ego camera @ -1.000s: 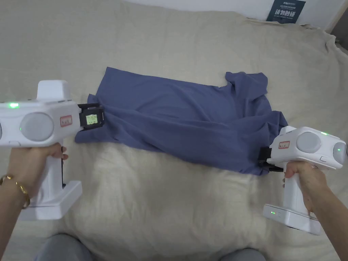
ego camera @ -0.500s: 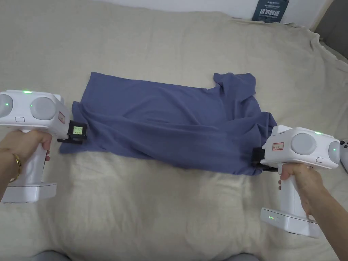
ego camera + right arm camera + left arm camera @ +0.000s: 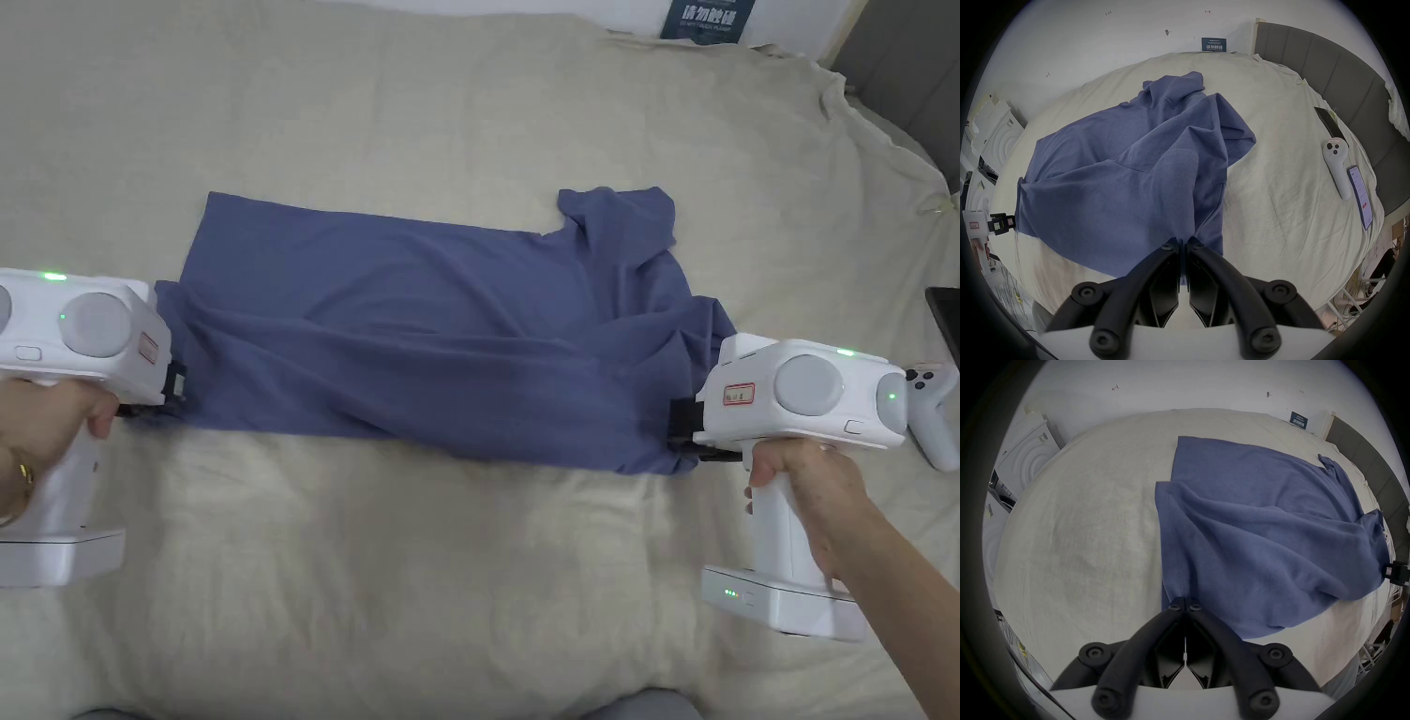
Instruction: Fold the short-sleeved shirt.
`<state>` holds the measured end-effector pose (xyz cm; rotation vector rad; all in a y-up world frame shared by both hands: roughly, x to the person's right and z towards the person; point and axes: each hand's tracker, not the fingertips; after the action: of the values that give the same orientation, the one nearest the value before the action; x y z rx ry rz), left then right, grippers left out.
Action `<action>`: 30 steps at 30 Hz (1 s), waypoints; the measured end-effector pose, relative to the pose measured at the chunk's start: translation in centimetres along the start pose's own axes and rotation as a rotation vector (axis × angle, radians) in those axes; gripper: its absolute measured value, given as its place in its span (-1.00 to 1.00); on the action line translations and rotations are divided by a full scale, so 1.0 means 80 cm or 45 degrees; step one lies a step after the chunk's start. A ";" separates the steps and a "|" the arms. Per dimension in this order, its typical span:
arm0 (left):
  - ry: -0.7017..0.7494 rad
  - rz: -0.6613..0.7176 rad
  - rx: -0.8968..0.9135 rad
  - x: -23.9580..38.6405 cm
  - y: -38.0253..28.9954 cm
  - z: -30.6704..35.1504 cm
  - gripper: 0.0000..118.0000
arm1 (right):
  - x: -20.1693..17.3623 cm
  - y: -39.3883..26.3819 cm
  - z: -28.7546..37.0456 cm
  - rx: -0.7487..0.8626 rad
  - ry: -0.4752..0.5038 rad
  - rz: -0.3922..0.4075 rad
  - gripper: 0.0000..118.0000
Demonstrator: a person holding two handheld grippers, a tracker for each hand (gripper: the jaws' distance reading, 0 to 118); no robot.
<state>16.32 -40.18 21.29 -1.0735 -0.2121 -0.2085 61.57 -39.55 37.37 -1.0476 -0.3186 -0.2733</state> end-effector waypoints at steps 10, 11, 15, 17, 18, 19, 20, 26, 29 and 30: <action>-0.116 0.027 0.162 -0.057 -0.030 0.104 -1.00 | 0.014 0.010 0.060 0.045 0.019 0.035 -0.95; -0.138 0.043 0.166 -0.061 -0.041 0.114 -1.00 | 0.017 0.007 0.070 0.052 0.030 0.039 -0.95; -0.165 0.040 0.173 -0.063 -0.098 0.135 -1.00 | 0.023 -0.016 0.098 0.064 0.029 0.110 -0.95; -0.160 0.048 0.156 -0.062 -0.130 0.131 -1.00 | 0.027 -0.037 0.101 0.056 0.038 0.108 -0.95; -0.153 0.048 0.143 -0.061 -0.143 0.128 -1.00 | 0.028 -0.047 0.100 0.042 0.048 0.098 -0.95; -0.137 0.053 0.121 -0.060 -0.159 0.122 -1.00 | 0.029 -0.061 0.096 0.020 0.055 0.102 -0.95; -0.123 0.053 0.102 -0.059 -0.174 0.114 -1.00 | 0.029 -0.075 0.091 -0.002 0.055 0.110 -0.95; -0.082 0.068 0.030 -0.051 -0.223 0.079 -1.00 | 0.030 -0.138 0.052 -0.114 0.015 0.056 -0.95; -0.101 0.130 0.040 -0.055 -0.226 0.075 -1.00 | 0.034 -0.154 0.044 -0.115 0.023 0.006 -0.95; -0.116 0.171 0.058 -0.058 -0.223 0.079 -0.79 | 0.035 -0.155 0.044 -0.090 0.035 -0.016 -0.93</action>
<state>6.63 -42.51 38.03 -1.0489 -0.2247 -0.0336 59.13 -42.51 50.03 -1.1106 -0.2928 -0.3121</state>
